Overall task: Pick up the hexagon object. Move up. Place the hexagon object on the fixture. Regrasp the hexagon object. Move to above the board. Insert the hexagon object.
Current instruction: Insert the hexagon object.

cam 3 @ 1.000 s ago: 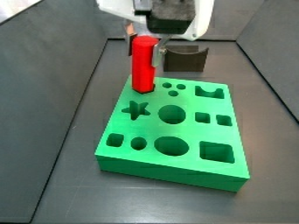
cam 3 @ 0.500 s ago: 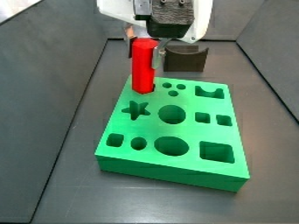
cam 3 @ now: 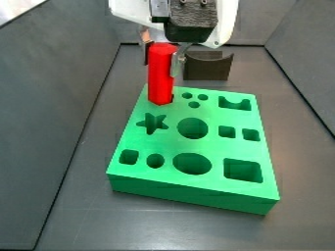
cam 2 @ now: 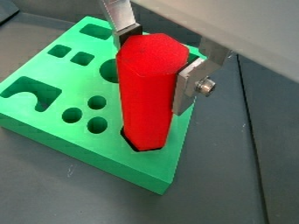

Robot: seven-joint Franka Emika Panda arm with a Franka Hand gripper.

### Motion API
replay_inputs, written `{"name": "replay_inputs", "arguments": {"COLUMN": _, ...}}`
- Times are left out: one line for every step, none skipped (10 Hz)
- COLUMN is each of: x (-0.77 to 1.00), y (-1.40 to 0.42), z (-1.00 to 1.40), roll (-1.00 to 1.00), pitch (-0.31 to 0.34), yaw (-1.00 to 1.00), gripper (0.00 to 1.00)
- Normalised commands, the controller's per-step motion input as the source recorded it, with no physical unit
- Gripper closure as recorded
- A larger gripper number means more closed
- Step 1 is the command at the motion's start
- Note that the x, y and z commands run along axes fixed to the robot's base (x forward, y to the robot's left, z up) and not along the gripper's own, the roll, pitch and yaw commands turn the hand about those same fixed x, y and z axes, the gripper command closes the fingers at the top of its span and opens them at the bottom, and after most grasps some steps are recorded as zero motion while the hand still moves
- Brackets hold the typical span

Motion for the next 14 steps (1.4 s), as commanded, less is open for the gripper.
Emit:
{"name": "replay_inputs", "arguments": {"x": -0.01, "y": 0.00, "z": -0.42, "roll": 0.00, "pitch": -0.066, "yaw": -0.07, "gripper": 1.00}}
{"name": "replay_inputs", "arguments": {"x": -0.05, "y": 0.00, "z": -0.45, "roll": 0.00, "pitch": -0.053, "yaw": -0.11, "gripper": 1.00}}
{"name": "replay_inputs", "arguments": {"x": -0.10, "y": 0.00, "z": -0.37, "roll": 0.00, "pitch": -0.016, "yaw": -0.22, "gripper": 1.00}}
{"name": "replay_inputs", "arguments": {"x": -0.11, "y": 0.00, "z": -0.29, "roll": 0.00, "pitch": -0.016, "yaw": -0.26, "gripper": 1.00}}
{"name": "replay_inputs", "arguments": {"x": -0.15, "y": 0.00, "z": -0.25, "roll": 0.00, "pitch": -0.016, "yaw": -0.25, "gripper": 1.00}}
{"name": "replay_inputs", "arguments": {"x": 0.00, "y": 0.00, "z": -0.10, "roll": 0.00, "pitch": 0.000, "yaw": -0.09, "gripper": 1.00}}
{"name": "replay_inputs", "arguments": {"x": 0.00, "y": 0.00, "z": -0.02, "roll": 0.00, "pitch": 0.000, "yaw": 0.00, "gripper": 1.00}}
{"name": "replay_inputs", "arguments": {"x": 0.06, "y": 0.00, "z": -0.23, "roll": 0.00, "pitch": -0.057, "yaw": 0.00, "gripper": 1.00}}
{"name": "replay_inputs", "arguments": {"x": 0.11, "y": 0.00, "z": -0.25, "roll": 0.00, "pitch": -0.086, "yaw": 0.02, "gripper": 1.00}}
{"name": "replay_inputs", "arguments": {"x": 0.00, "y": 0.00, "z": -0.21, "roll": 0.00, "pitch": -0.064, "yaw": 0.00, "gripper": 1.00}}
{"name": "replay_inputs", "arguments": {"x": 0.00, "y": 0.00, "z": -0.14, "roll": 0.00, "pitch": -0.013, "yaw": 0.00, "gripper": 1.00}}
{"name": "replay_inputs", "arguments": {"x": 0.00, "y": 0.00, "z": -0.19, "roll": 0.00, "pitch": -0.043, "yaw": 0.00, "gripper": 1.00}}
{"name": "replay_inputs", "arguments": {"x": 0.00, "y": 0.00, "z": -0.27, "roll": 0.00, "pitch": -0.086, "yaw": 0.00, "gripper": 1.00}}
{"name": "replay_inputs", "arguments": {"x": 0.00, "y": 0.00, "z": -0.45, "roll": 0.00, "pitch": -0.154, "yaw": 0.00, "gripper": 1.00}}
